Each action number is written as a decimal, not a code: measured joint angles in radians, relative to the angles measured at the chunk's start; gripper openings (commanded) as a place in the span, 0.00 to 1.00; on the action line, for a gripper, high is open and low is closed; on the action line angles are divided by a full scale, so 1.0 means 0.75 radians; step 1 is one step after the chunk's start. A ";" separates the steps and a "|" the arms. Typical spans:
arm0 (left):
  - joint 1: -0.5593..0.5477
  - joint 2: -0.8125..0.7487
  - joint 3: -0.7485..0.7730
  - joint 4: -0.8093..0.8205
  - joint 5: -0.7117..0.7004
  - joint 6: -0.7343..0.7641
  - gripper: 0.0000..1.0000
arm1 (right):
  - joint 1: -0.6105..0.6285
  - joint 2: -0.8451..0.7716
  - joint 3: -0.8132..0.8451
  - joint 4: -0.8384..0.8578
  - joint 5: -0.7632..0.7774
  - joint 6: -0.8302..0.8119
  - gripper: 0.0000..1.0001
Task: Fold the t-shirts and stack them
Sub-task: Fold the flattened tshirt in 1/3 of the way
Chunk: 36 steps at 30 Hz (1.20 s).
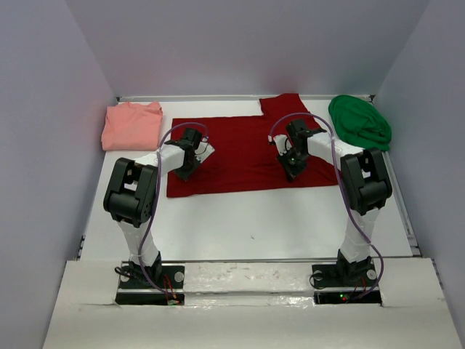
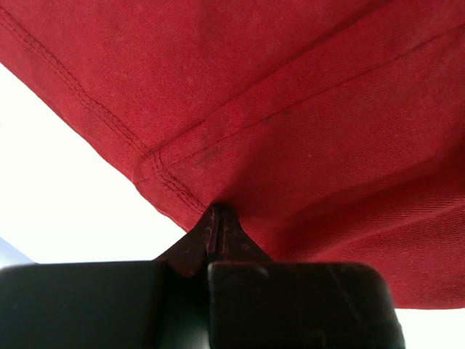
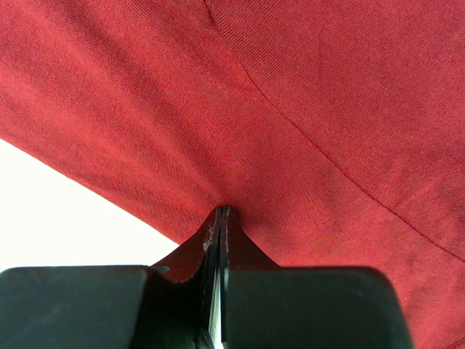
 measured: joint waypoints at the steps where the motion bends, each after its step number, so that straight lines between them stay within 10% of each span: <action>1: 0.000 0.001 0.002 -0.001 -0.001 0.001 0.00 | 0.000 0.000 0.000 0.000 0.000 0.000 0.00; 26: 0.002 0.000 0.012 0.029 -0.169 0.051 0.00 | 0.000 0.000 0.000 -0.001 0.000 0.000 0.00; 28: 0.001 0.000 0.012 0.031 -0.171 0.050 0.19 | 0.000 0.000 0.000 -0.001 0.000 0.000 0.00; 32: 0.001 0.000 0.015 0.029 -0.169 0.047 0.25 | 0.000 0.000 0.000 -0.001 0.000 -0.001 0.00; 36: 0.002 -0.005 0.061 0.007 -0.135 0.027 0.61 | 0.000 0.000 0.000 -0.001 0.000 -0.001 0.00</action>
